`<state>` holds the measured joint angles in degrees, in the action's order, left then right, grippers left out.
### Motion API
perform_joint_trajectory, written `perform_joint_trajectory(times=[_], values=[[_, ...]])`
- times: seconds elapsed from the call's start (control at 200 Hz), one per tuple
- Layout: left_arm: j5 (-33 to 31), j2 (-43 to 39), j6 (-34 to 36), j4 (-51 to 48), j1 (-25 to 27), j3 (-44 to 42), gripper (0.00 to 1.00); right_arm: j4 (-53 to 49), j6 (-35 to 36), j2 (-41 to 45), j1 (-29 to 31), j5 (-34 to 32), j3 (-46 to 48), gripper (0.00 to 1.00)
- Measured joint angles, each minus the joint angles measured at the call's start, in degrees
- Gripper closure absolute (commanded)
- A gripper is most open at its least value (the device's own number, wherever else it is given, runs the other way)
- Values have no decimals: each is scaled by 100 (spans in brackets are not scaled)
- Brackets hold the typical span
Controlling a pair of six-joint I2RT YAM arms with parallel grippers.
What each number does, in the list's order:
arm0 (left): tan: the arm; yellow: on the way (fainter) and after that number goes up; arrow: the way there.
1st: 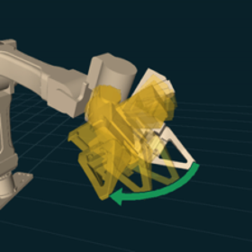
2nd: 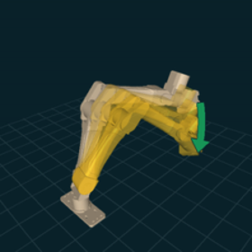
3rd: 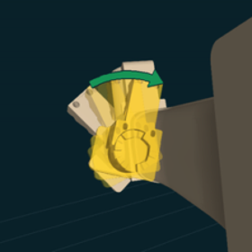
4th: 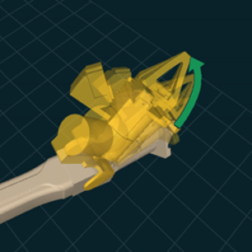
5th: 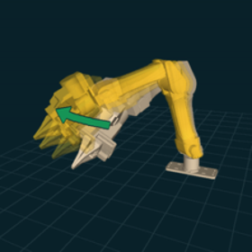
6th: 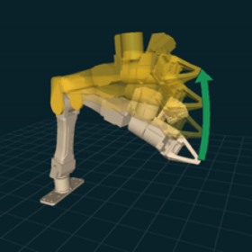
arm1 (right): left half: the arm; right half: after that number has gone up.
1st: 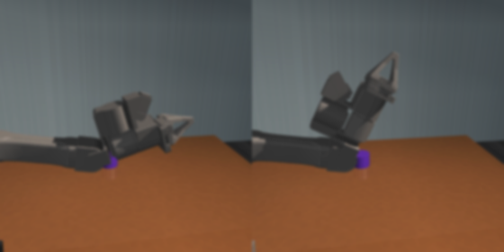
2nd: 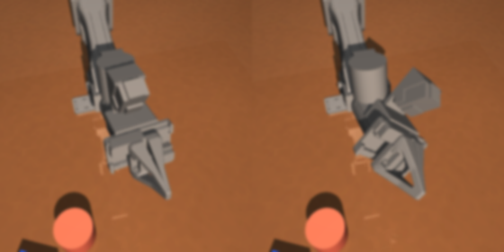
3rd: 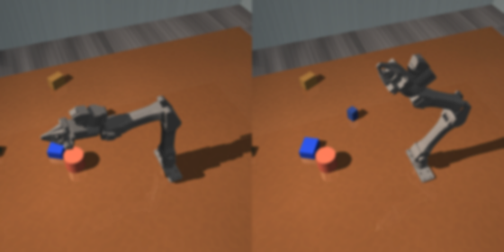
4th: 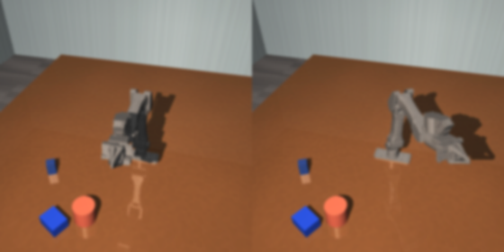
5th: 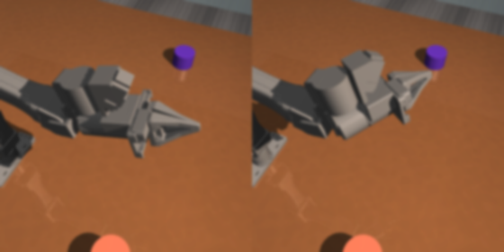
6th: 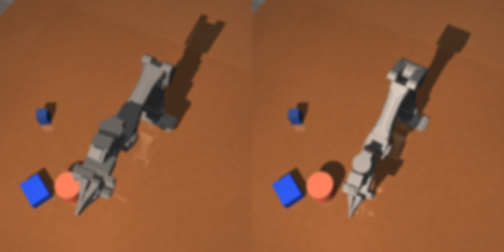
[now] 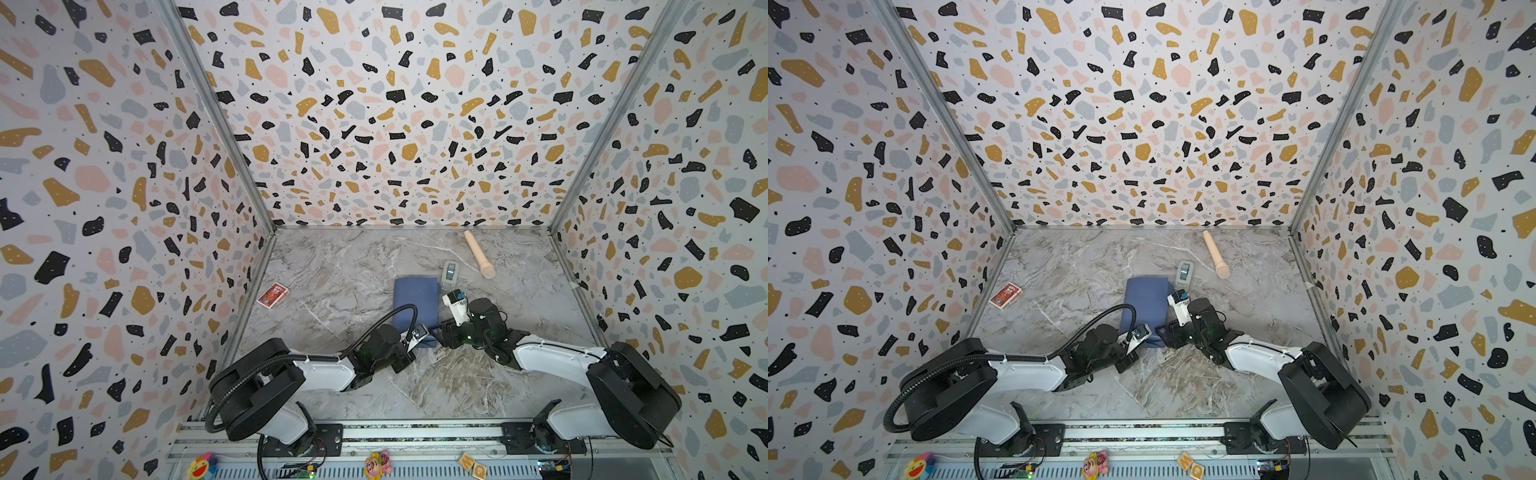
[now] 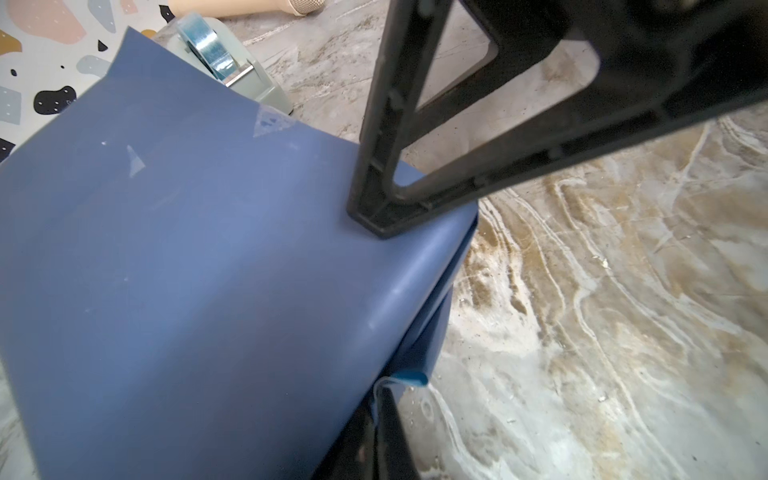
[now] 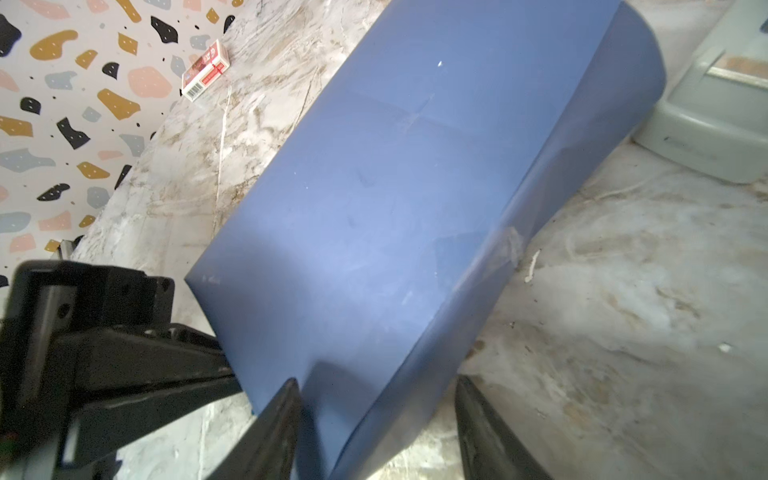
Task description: Wrap the gift box in paper
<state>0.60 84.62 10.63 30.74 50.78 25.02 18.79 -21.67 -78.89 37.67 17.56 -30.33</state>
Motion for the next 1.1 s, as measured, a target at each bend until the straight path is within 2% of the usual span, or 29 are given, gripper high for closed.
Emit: perform_joint_trajectory(times=[0.11, 0.275, 0.411, 0.536, 0.766, 1.101], values=[[72, -9, 2, 15, 0, 0, 100, -114, 101, 151, 0, 57, 70, 38], [164, -9, 2, 13, 0, 28, 100, -164, 317, 597, 9, 186, 396, 25], [195, -9, 2, 15, 0, 105, 100, -68, 492, 984, 90, 210, 763, 21], [219, -9, 4, 17, 0, 127, 100, 297, 577, 940, 232, 81, 1056, 20], [323, -7, 20, 11, 0, 127, 100, 1860, 719, -37, 538, -234, 1598, 23], [345, -7, 50, -11, 0, 127, 100, 4245, 1486, -1735, 861, -1073, 1679, 26]])
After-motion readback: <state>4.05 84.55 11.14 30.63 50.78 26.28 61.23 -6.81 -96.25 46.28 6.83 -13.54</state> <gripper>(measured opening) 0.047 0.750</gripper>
